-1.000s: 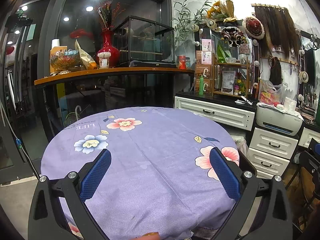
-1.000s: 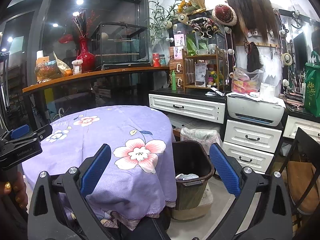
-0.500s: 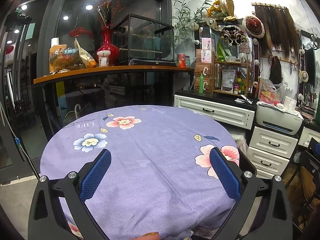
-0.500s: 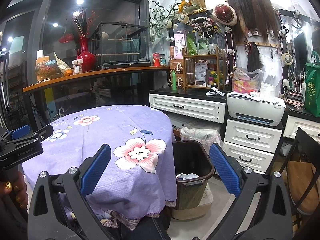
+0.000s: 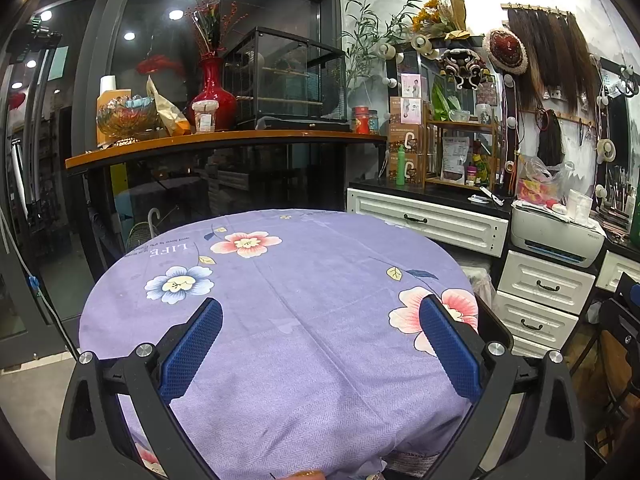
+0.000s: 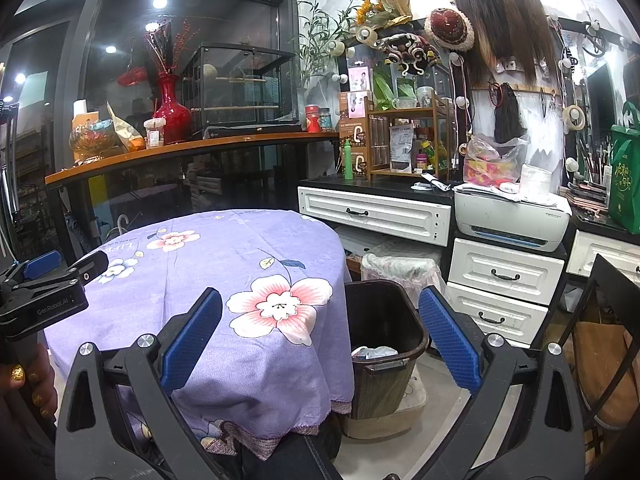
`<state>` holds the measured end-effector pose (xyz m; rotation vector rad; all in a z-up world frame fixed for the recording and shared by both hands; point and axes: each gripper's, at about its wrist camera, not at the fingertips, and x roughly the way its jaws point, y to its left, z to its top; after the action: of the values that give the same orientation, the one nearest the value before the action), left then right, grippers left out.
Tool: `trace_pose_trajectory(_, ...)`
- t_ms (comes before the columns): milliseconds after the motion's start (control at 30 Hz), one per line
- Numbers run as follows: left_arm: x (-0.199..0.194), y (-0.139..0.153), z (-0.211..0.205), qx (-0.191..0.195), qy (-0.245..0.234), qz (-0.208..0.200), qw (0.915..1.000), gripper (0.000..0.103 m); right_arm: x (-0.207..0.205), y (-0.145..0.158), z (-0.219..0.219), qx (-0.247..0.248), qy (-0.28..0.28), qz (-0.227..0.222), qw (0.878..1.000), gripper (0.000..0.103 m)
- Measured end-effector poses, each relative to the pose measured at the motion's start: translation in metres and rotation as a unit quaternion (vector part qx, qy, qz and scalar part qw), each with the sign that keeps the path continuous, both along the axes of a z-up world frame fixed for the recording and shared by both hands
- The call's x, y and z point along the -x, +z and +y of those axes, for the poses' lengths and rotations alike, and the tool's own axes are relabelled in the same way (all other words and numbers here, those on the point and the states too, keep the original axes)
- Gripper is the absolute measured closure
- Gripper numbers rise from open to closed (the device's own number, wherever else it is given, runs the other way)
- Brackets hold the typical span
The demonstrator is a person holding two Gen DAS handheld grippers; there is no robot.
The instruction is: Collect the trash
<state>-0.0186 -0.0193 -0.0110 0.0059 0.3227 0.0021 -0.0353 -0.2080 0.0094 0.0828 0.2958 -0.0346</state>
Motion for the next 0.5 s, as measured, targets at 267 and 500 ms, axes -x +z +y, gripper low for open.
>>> trace_pose_trajectory(267,-0.0002,-0.0011,-0.0011,0.0,-0.001,0.002,1.0,0.005,-0.0001,0.0004,0.0006,0.0,0.0,0.0,1.0,0.006)
trace_pose_trajectory(500,0.0006,-0.0029,-0.0023,-0.003,-0.004,-0.002,1.0,0.005,-0.0002,0.0009,0.0005,0.0,0.0,0.0,1.0,0.006)
